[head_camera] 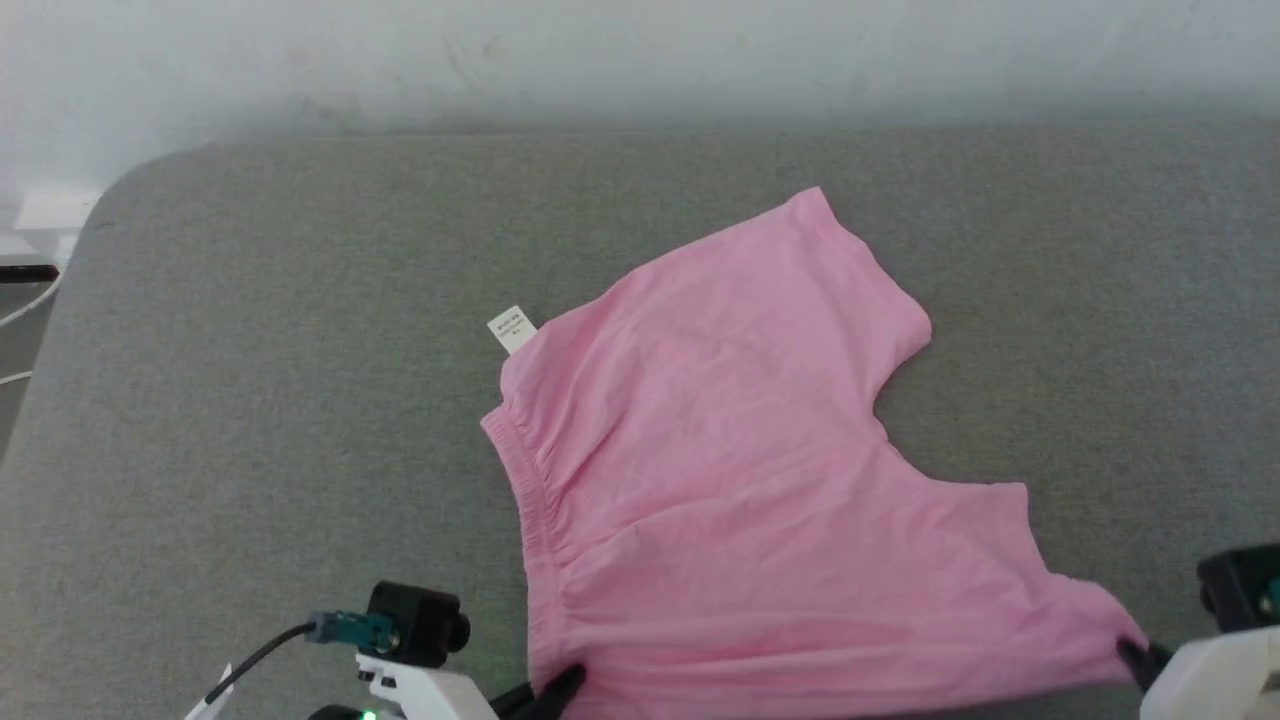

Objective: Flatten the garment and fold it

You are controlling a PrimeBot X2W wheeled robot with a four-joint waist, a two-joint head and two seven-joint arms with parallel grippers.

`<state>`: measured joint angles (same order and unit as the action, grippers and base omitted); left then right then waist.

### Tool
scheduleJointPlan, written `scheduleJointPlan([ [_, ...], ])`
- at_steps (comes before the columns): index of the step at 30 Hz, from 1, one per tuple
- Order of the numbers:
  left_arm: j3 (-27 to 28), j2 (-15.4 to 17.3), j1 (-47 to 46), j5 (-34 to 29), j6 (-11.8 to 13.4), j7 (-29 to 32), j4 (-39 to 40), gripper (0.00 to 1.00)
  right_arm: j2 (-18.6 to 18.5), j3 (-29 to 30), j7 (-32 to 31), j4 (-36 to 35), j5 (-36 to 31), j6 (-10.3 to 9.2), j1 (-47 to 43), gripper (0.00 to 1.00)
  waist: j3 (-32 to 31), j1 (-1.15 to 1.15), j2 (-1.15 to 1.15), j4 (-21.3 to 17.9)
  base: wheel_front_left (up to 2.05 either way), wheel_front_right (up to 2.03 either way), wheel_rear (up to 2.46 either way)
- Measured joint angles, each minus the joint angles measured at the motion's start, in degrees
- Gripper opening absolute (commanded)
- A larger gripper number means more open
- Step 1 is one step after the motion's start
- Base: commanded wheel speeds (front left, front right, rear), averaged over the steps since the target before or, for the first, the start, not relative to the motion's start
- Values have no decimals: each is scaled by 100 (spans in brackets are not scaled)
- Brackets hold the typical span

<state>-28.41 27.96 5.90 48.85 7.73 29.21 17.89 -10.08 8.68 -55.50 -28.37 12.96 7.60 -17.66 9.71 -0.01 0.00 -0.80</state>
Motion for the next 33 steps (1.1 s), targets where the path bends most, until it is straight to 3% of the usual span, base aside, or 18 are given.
scheduleJointPlan([
  [4,82,-231,-222,-2,46,-181,110,0,-341,-247,290,-88,-41,1,709,0,-30,0,0,65,0,0,0],
  [8,166,-386,-749,-64,23,-330,-25,0,-642,-553,712,312,-37,0,1802,0,15,1,0,118,0,0,0],
  [21,715,-1238,-2477,12,-265,-1313,-1452,0,-909,-1533,1652,2938,-32,1,5271,0,740,2,0,426,0,0,0],
  [33,767,-1907,-3265,-157,-474,-2282,-2888,0,-1120,-1949,2033,5145,-31,1,6753,0,1672,2,0,921,0,0,0],
])
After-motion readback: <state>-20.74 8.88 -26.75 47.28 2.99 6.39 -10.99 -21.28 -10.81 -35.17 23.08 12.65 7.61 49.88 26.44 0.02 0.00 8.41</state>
